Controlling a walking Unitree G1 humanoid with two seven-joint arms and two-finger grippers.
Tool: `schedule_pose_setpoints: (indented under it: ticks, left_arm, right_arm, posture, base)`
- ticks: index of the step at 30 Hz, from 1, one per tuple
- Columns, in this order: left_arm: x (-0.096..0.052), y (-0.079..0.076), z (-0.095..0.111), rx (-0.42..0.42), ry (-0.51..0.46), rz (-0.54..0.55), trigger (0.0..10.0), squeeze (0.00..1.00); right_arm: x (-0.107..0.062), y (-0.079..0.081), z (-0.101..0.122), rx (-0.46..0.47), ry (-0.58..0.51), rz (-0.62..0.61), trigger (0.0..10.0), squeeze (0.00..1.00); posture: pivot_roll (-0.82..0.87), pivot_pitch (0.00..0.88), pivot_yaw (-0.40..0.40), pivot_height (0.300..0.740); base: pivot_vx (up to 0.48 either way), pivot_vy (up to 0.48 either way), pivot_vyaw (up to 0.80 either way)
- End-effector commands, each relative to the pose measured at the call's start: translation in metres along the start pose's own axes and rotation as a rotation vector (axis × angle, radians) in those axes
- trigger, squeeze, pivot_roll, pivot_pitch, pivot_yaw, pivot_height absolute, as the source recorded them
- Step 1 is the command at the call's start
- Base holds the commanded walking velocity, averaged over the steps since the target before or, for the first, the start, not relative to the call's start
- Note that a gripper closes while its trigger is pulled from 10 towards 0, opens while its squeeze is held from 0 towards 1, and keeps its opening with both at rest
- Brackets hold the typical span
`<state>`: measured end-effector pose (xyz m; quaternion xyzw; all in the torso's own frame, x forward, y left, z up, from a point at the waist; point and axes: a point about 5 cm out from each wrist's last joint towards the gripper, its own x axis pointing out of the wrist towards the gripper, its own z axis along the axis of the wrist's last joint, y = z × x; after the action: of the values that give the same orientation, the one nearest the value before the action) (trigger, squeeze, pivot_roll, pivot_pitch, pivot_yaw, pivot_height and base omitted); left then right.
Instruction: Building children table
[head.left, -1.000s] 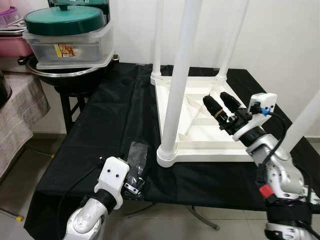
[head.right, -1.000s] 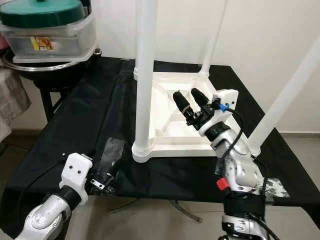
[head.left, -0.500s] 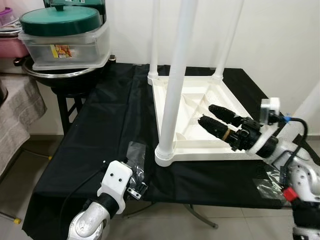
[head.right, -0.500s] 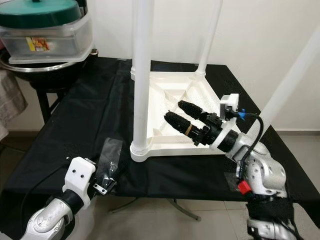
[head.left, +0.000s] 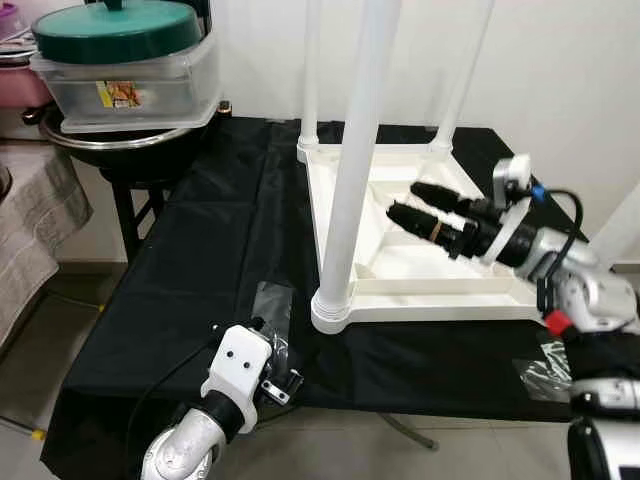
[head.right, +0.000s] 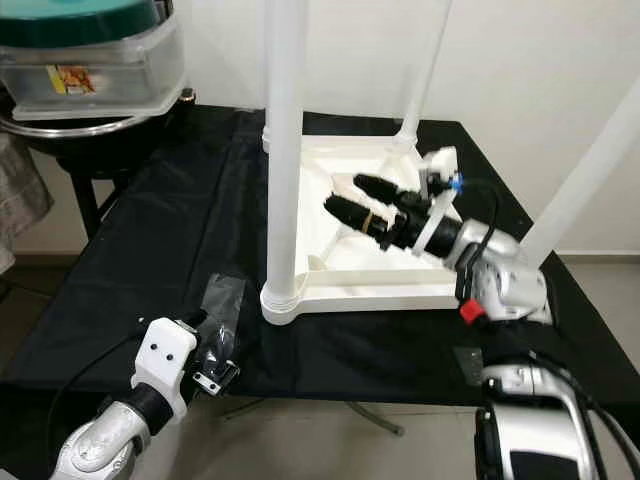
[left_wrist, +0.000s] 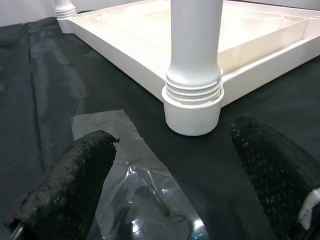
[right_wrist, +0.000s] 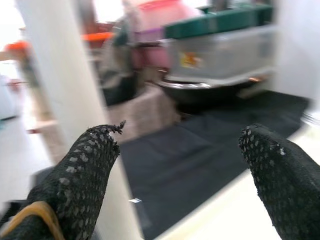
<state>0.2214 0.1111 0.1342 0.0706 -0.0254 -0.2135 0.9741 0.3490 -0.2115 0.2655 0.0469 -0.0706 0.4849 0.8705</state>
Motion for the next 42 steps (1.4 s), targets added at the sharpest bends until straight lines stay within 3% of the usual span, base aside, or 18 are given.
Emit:
schedule_pose_setpoints:
  ticks: [1,7,13,16,23,33,34,38,42]
  left_arm:
    - [-0.001,-0.002,0.000,0.000,0.007,-0.003,10.0,0.00]
    - [-0.001,-0.002,0.000,0.001,0.007,-0.001,10.0,0.00]
    - [0.000,-0.002,0.000,0.001,0.006,0.000,10.0,0.00]
    - [0.000,-0.003,0.001,0.002,0.000,-0.003,10.0,0.00]
    - [0.000,-0.003,0.001,0.003,-0.002,-0.005,10.0,0.00]
    - [0.000,-0.005,0.002,0.003,-0.007,-0.005,10.0,0.00]
    - [0.000,-0.005,0.002,0.001,-0.007,-0.003,10.0,0.00]
    - [0.000,-0.005,0.002,0.001,-0.007,-0.002,10.0,0.00]
    - [0.001,-0.006,0.002,-0.002,-0.006,-0.002,10.0,0.00]
  right_arm:
    - [0.001,0.001,0.000,0.020,0.008,0.049,10.0,0.00]
    - [0.007,0.007,-0.008,0.025,0.070,0.201,10.0,0.00]
    - [0.013,0.009,-0.014,0.013,0.101,0.219,10.0,0.00]
    - [0.026,0.007,-0.015,0.011,0.112,0.214,10.0,0.00]
    - [0.038,0.005,-0.018,0.012,0.137,0.234,10.0,0.00]
    - [0.067,0.012,-0.027,0.012,0.152,0.282,10.0,0.00]
    - [0.076,0.015,-0.027,0.009,0.149,0.290,10.0,0.00]
    - [0.079,0.015,-0.027,0.009,0.148,0.296,10.0,0.00]
    - [0.093,0.020,-0.026,0.005,0.143,0.311,10.0,0.00]
  posture:
    - [0.09,0.087,-0.083,0.740]
    - [0.09,0.088,-0.086,0.740]
    - [0.09,0.087,-0.087,0.740]
    - [0.09,0.088,-0.088,0.740]
    - [0.09,0.089,-0.089,0.740]
    - [0.09,0.091,-0.097,0.740]
    - [0.09,0.094,-0.097,0.740]
    - [0.09,0.095,-0.097,0.740]
    - [0.09,0.094,-0.104,0.740]
  base:
    - [0.000,0.000,0.00]
    - [0.000,0.000,0.00]
    - [0.000,0.000,0.00]
    - [0.000,0.000,0.00]
    - [0.000,0.000,0.00]
    - [0.000,0.000,0.00]
    - [0.000,0.000,0.00]
    - [0.000,0.000,0.00]
    - [0.000,0.000,0.00]
